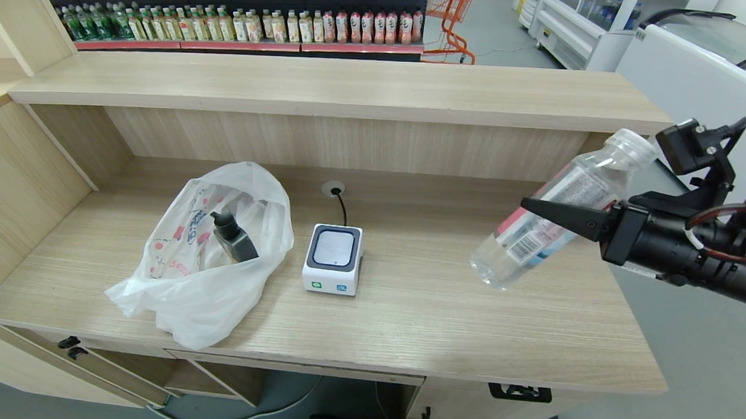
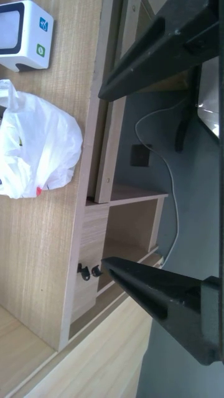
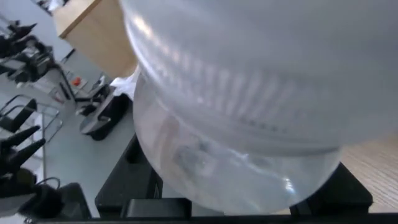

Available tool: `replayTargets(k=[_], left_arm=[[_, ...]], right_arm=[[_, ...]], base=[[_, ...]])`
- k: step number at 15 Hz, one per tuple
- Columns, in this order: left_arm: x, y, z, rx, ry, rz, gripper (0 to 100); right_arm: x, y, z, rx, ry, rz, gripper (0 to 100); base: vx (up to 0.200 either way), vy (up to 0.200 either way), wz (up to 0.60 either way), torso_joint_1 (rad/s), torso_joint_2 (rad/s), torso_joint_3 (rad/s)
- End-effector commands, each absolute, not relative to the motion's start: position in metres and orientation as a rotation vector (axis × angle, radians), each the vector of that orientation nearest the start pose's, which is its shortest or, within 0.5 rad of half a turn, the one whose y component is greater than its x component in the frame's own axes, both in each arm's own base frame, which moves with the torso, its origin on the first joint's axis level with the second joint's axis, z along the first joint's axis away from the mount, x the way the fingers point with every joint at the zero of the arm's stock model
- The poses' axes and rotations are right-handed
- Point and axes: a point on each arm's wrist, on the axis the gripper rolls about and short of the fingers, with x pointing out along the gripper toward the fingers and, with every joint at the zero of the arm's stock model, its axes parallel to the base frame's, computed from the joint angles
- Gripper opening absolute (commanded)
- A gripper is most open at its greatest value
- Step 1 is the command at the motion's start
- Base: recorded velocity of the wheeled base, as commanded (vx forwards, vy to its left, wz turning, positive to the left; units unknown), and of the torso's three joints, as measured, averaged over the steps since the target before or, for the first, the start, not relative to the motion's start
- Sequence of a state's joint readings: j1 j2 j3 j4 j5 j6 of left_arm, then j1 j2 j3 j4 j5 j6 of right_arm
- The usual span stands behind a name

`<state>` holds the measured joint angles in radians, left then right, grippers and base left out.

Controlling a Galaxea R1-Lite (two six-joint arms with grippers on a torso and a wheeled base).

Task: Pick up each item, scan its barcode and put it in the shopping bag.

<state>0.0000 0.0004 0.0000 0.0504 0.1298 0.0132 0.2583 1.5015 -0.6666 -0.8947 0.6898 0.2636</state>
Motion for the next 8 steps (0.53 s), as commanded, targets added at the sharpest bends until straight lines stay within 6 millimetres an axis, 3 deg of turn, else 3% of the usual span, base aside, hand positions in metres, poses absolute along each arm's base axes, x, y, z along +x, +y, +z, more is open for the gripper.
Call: replayTargets(k=[1, 8], left_arm=[[-0.023, 0.003, 0.070, 0.016, 0.051, 0.130, 100], [-0.023, 0.003, 0.070, 0.016, 0.051, 0.130, 100]], right_arm=[[0.209, 0.088, 0.238, 0.204, 0.014, 1.066, 0], [0.187, 0.113, 0.251, 0.211, 0.045, 1.222, 0]], base=[[0.000, 0.000, 0.00, 0.000, 0.00, 0.000], [0.000, 0.000, 0.00, 0.000, 0.00, 0.000]])
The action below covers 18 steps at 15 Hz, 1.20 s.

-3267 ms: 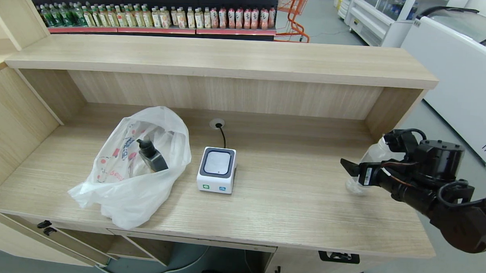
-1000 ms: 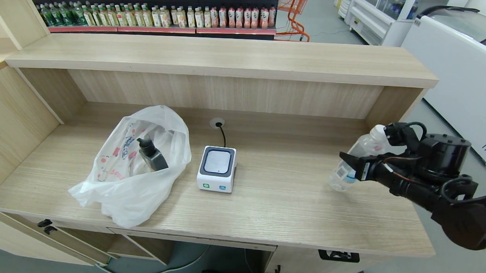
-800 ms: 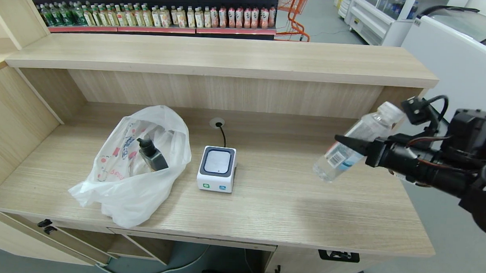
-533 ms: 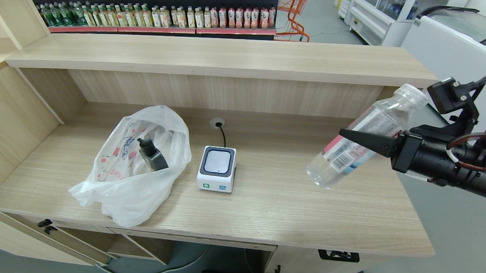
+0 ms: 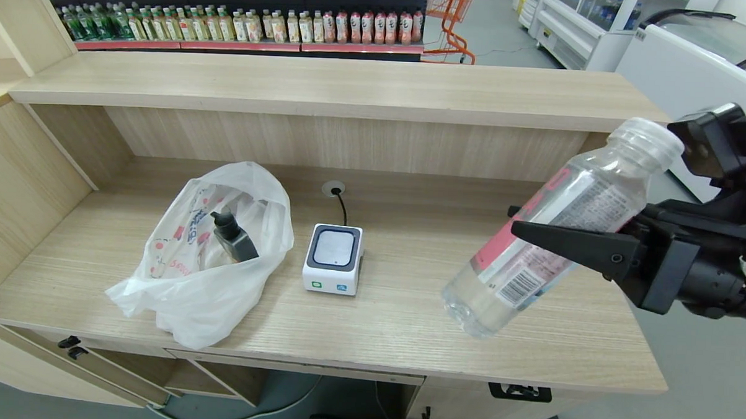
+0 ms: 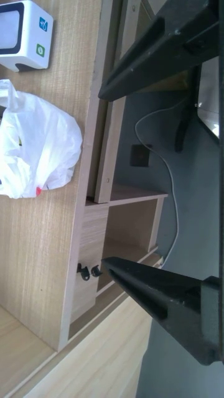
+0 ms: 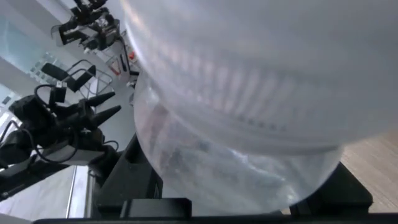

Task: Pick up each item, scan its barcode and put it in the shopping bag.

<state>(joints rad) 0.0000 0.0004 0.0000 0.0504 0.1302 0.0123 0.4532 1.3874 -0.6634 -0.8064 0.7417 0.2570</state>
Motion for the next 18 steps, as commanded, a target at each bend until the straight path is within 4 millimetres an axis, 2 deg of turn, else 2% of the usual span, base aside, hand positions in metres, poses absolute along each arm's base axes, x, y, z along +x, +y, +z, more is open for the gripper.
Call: replayTargets(k=[1, 3, 6, 8, 10, 14, 18], left_arm=[[-0.023, 0.003, 0.070, 0.016, 0.051, 0.130, 100], [-0.023, 0.003, 0.070, 0.017, 0.051, 0.130, 100], [-0.023, 0.003, 0.070, 0.016, 0.051, 0.130, 100], [-0.023, 0.003, 0.070, 0.017, 0.051, 0.130, 100], [-0.023, 0.003, 0.070, 0.016, 0.051, 0.130, 100], [-0.023, 0.003, 0.070, 0.016, 0.051, 0.130, 100], [-0.023, 0.003, 0.070, 0.016, 0.051, 0.130, 100]], right_arm=[[0.183, 0.112, 0.248, 0.204, 0.063, 1.223, 0], [0.177, 0.111, 0.242, 0.147, 0.065, 1.230, 0], [0.178, 0.116, 0.244, 0.128, 0.058, 1.224, 0], [0.177, 0.120, 0.244, 0.208, 0.117, 1.208, 0], [0.166, 0.120, 0.252, 0.349, 0.180, 1.232, 0], [0.159, 0.126, 0.253, 0.356, 0.192, 1.275, 0], [0.162, 0.128, 0.251, 0.353, 0.202, 1.276, 0]], base=[[0.000, 0.000, 0.00, 0.000, 0.00, 0.000], [0.000, 0.000, 0.00, 0.000, 0.00, 0.000], [0.000, 0.000, 0.00, 0.000, 0.00, 0.000], [0.000, 0.000, 0.00, 0.000, 0.00, 0.000], [0.000, 0.000, 0.00, 0.000, 0.00, 0.000], [0.000, 0.000, 0.00, 0.000, 0.00, 0.000], [0.000, 0.000, 0.00, 0.000, 0.00, 0.000]])
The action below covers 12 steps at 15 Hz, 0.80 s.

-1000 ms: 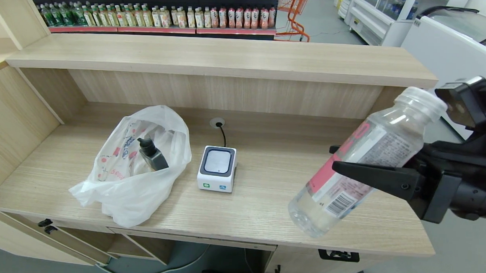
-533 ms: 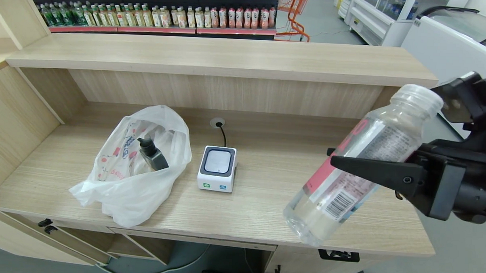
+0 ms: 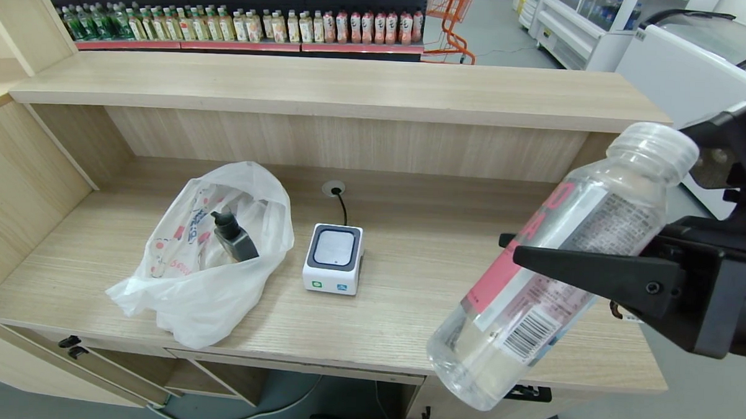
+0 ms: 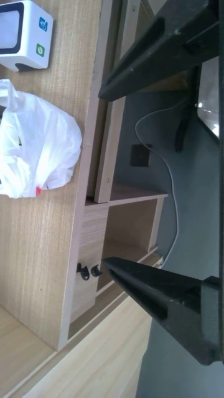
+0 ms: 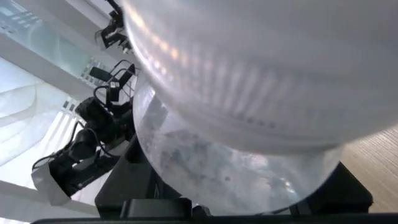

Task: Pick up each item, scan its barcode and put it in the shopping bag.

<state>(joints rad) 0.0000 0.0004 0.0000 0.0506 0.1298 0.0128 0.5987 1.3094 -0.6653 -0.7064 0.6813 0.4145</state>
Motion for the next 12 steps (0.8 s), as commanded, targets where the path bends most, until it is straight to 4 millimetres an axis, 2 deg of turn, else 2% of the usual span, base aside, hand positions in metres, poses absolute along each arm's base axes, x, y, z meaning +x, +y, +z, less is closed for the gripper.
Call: replayTargets(k=[1, 10, 12], left_arm=[[-0.0231, 0.0029, 0.0703, 0.017, 0.051, 0.130, 100], [-0.0231, 0.0029, 0.0703, 0.017, 0.051, 0.130, 100], [-0.0231, 0.0029, 0.0703, 0.016, 0.051, 0.130, 100]], right_arm=[[0.1632, 0.1288, 0.2504, 0.352, 0.204, 1.274, 0], [0.1643, 0.1272, 0.2533, 0.278, 0.137, 1.274, 0], [0.1659, 0.1241, 0.2584, 0.170, 0.036, 1.259, 0]], base=[[0.000, 0.000, 0.00, 0.000, 0.00, 0.000], [0.000, 0.000, 0.00, 0.000, 0.00, 0.000], [0.000, 0.000, 0.00, 0.000, 0.00, 0.000]])
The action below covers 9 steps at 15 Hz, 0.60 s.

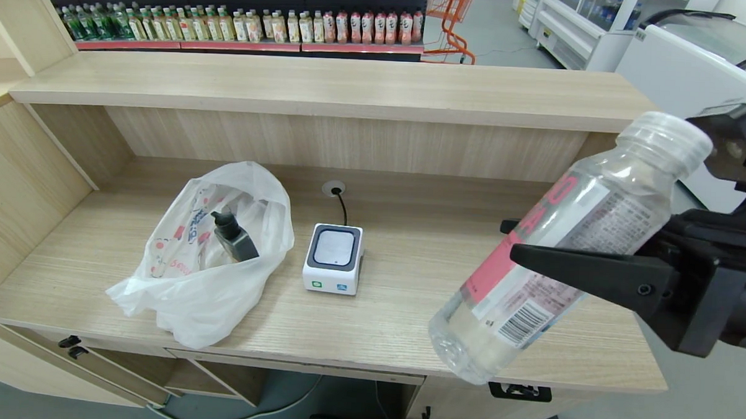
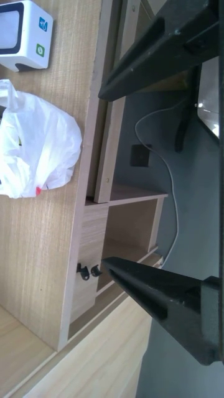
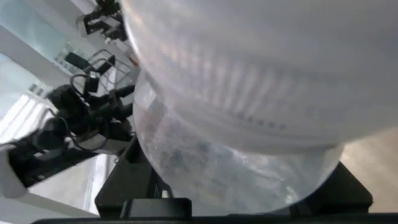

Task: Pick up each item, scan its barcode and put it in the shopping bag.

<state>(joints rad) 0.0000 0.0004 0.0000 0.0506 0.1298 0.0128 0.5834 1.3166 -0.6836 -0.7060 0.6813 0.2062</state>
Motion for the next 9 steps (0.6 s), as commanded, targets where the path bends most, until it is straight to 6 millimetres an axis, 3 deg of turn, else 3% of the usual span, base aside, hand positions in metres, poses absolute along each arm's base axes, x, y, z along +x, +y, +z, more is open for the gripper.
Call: replayTargets(k=[1, 2, 3, 4, 7, 9], left_arm=[[-0.023, 0.003, 0.070, 0.017, 0.051, 0.130, 100], [-0.023, 0.003, 0.070, 0.016, 0.051, 0.130, 100], [-0.023, 0.003, 0.070, 0.016, 0.051, 0.130, 100], [-0.023, 0.003, 0.070, 0.016, 0.051, 0.130, 100], [-0.023, 0.003, 0.070, 0.016, 0.051, 0.130, 100], [-0.023, 0.003, 0.070, 0.016, 0.051, 0.130, 100]], right_arm=[[0.175, 0.116, 0.254, -0.012, -0.066, 1.197, 0], [0.193, 0.099, 0.245, -0.260, -0.140, 1.076, 0], [0.210, 0.069, 0.241, -0.568, -0.224, 0.896, 0], [0.212, 0.048, 0.238, -0.774, -0.249, 0.751, 0], [0.204, 0.024, 0.237, -1.057, -0.249, 0.558, 0], [0.205, 0.020, 0.237, -1.205, -0.270, 0.505, 0]], base=[[0.000, 0.000, 0.00, 0.000, 0.00, 0.000], [0.000, 0.000, 0.00, 0.000, 0.00, 0.000], [0.000, 0.000, 0.00, 0.000, 0.00, 0.000], [0.000, 0.000, 0.00, 0.000, 0.00, 0.000], [0.000, 0.000, 0.00, 0.000, 0.00, 0.000], [0.000, 0.000, 0.00, 0.000, 0.00, 0.000]])
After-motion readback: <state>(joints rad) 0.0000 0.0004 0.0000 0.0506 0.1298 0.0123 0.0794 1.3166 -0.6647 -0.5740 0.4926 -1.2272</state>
